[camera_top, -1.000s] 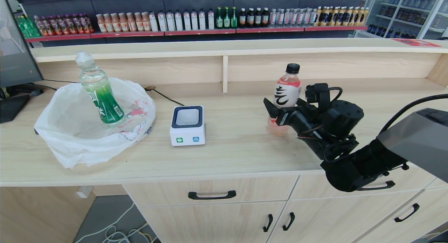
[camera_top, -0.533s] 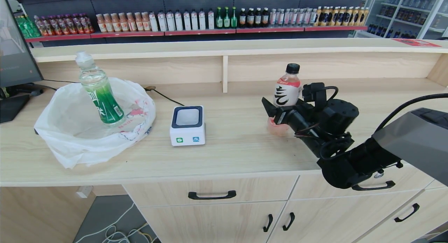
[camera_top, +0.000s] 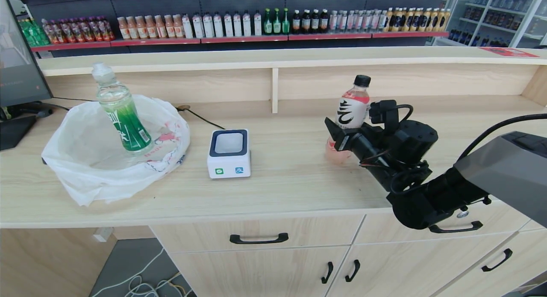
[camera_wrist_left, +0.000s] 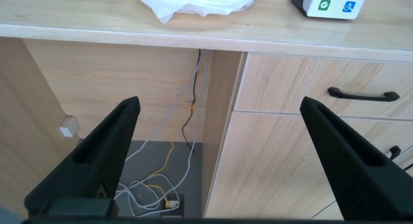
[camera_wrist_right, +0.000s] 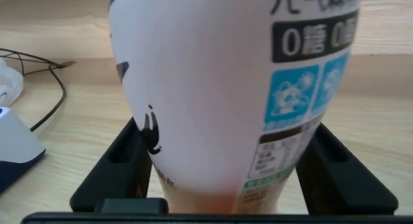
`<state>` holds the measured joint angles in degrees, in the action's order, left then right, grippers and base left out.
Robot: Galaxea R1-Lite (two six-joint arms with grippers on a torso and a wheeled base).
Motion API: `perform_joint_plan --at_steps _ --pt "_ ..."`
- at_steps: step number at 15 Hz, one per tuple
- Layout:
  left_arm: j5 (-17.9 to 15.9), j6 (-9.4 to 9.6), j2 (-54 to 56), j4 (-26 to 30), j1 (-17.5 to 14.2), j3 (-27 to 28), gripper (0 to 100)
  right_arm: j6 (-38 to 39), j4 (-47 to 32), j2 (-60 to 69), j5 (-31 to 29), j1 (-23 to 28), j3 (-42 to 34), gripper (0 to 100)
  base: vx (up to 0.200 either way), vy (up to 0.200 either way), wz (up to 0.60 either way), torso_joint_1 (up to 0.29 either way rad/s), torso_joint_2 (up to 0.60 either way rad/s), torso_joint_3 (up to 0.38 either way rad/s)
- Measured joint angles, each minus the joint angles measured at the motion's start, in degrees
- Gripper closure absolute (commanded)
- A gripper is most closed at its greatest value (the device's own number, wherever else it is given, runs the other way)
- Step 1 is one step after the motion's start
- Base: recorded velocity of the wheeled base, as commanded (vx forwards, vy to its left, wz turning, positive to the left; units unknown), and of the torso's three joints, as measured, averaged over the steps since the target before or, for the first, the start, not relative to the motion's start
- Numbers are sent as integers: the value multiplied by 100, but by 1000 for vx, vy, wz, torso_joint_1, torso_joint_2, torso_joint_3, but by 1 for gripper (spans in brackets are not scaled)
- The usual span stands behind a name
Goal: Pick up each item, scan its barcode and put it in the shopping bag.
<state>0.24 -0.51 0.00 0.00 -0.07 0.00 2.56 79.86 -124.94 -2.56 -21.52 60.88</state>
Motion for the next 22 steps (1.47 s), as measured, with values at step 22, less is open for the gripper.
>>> perform_joint_plan --at_steps 22 --pt "0 0 0 0 0 0 0 -549 -115 1381 -11 -96 -711 100 0 0 0 0 0 0"
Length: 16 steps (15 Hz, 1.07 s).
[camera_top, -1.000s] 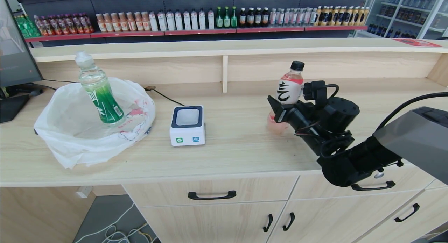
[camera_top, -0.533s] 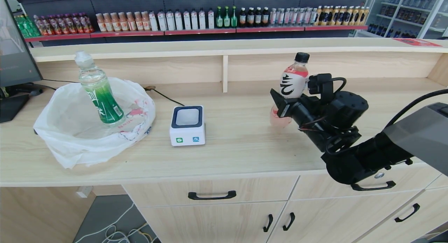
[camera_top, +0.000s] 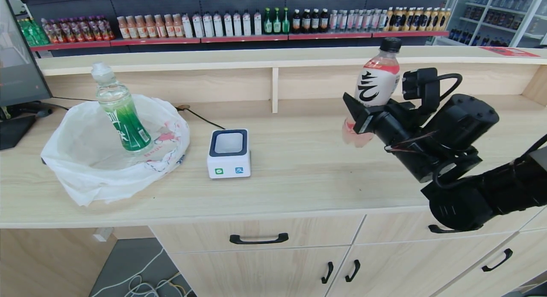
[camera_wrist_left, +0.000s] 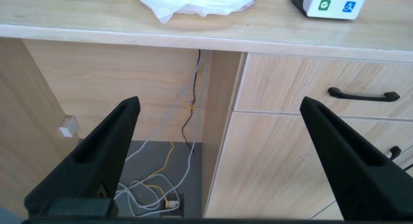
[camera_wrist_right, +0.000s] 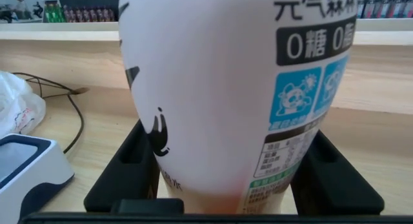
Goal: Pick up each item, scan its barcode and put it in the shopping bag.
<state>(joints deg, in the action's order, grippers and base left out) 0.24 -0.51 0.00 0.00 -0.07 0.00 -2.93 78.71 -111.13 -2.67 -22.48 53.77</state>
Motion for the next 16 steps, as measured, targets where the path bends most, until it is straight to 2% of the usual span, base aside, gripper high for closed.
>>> perform_joint_plan --at_steps 7,12,16 --pt "0 0 0 0 2 0 0 -517 187 1425 -41 -329 -1886 100 0 0 0 0 0 0" --pt "0 0 0 0 0 0 0 -811 1087 1838 -89 -362 -2608 100 0 0 0 0 0 0" --pt "-2 0 0 0 0 0 0 -1278 1125 2059 -146 -624 -3051 100 0 0 0 0 0 0"
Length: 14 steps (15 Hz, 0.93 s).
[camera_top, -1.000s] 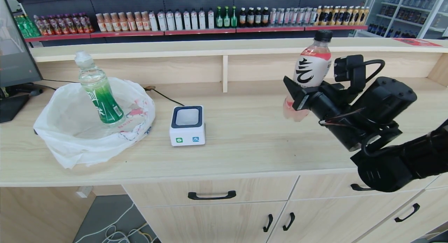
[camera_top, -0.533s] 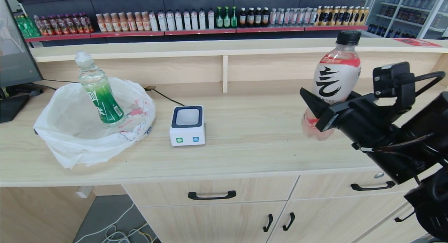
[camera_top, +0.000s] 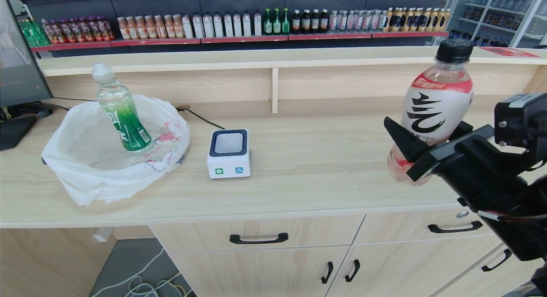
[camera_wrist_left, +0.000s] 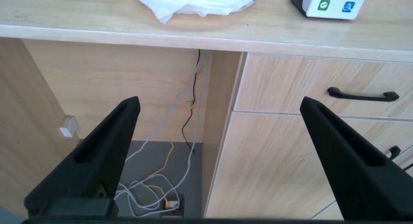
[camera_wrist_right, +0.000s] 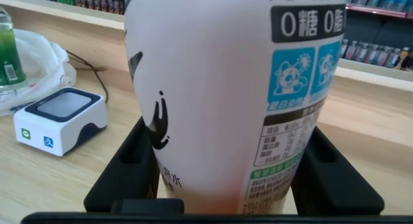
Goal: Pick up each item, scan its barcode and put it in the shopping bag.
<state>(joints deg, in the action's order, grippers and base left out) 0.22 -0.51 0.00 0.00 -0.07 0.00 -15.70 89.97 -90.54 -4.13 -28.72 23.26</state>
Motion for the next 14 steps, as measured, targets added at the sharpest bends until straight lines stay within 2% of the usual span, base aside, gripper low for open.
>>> perform_joint_plan --at_steps 6,11,14 --pt "0 0 0 0 0 0 0 -1296 0 79 -2 -929 -166 100 0 0 0 0 0 0" --pt "0 -2 0 0 0 0 0 -3293 -2 132 -2 -2343 -311 100 0 0 0 0 0 0" --pt "0 0 0 0 0 0 0 -4022 5 230 34 -2665 -430 100 0 0 0 0 0 0"
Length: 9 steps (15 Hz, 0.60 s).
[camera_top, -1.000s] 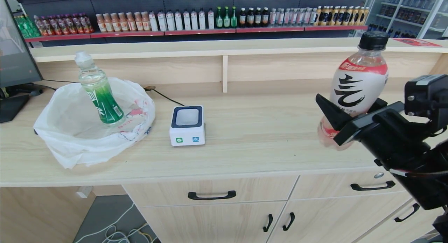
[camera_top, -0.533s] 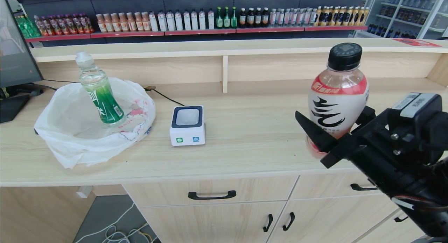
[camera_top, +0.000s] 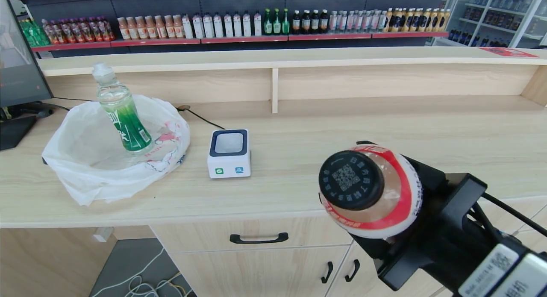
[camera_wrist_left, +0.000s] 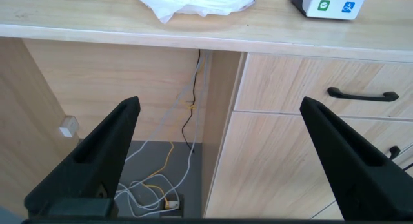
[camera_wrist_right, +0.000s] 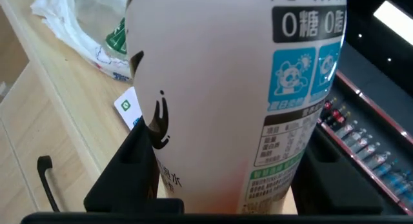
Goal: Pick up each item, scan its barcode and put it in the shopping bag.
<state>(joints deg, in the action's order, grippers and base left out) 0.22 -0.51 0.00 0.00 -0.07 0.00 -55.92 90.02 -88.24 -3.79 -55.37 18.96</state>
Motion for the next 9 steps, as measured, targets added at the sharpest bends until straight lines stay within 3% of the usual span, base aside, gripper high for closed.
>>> perform_joint_plan --at_steps 6,9 --pt "0 0 0 0 0 0 0 -1067 -16 249 93 -386 -564 100 0 0 0 0 0 0" --pt "2 -2 0 0 0 0 0 -1459 12 222 379 -822 -461 100 0 0 0 0 0 0"
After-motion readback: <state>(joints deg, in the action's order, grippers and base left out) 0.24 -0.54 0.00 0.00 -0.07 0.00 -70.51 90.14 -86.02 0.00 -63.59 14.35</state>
